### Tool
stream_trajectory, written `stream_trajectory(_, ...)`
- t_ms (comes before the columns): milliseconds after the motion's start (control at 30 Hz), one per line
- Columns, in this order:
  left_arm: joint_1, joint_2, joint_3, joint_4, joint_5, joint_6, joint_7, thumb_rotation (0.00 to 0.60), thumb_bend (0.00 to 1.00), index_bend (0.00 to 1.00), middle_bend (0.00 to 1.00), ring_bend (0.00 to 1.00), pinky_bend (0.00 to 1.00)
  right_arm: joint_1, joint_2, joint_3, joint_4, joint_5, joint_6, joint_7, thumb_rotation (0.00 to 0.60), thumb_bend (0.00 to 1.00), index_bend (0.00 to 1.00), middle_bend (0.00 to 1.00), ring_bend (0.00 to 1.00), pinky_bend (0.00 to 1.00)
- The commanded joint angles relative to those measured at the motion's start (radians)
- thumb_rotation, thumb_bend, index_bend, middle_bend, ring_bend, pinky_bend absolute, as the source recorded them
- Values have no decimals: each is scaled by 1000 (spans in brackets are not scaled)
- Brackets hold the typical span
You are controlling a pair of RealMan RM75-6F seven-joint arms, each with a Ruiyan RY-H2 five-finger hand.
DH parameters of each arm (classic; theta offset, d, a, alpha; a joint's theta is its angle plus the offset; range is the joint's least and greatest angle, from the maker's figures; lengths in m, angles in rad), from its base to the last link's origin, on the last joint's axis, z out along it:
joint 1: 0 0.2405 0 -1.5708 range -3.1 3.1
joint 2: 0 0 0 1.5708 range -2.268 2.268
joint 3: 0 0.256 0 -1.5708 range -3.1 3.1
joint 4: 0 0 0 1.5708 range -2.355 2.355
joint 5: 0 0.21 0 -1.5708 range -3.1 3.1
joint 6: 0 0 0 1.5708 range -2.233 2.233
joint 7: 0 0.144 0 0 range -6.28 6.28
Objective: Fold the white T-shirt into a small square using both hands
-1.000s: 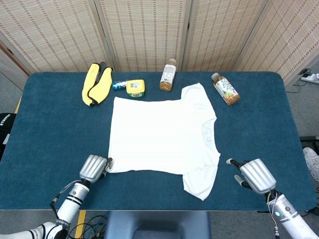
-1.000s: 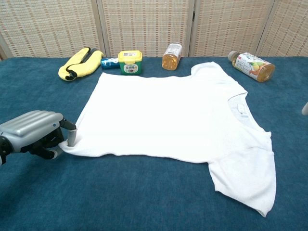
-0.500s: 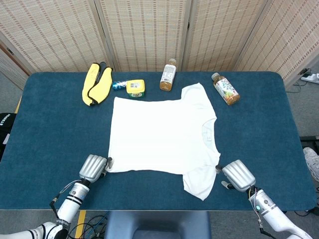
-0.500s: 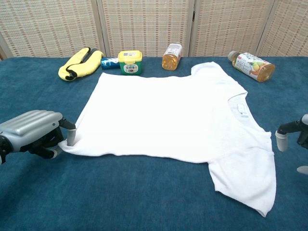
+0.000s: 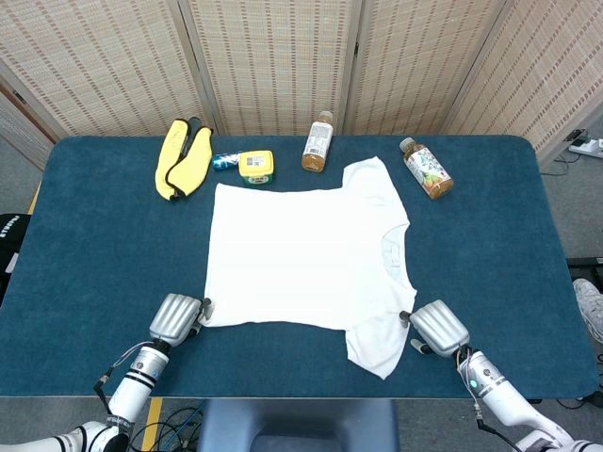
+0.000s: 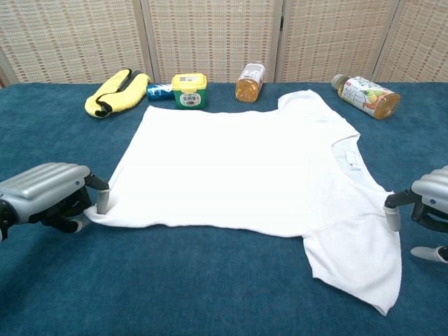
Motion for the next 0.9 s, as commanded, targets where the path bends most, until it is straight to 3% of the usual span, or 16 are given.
stream_trajectory(33, 0, -1, 0, 0, 0, 0, 0, 600, 548, 623, 959, 888, 988, 10, -13, 0, 17, 6, -8, 5, 600, 254, 471, 920, 953, 1000)
stream_trajectory(900, 2, -2, -3, 5, -5, -2, -1, 600, 548, 621, 959, 888, 988, 41, -67, -18, 76, 20, -9, 5, 600, 279, 492, 927, 962, 1000)
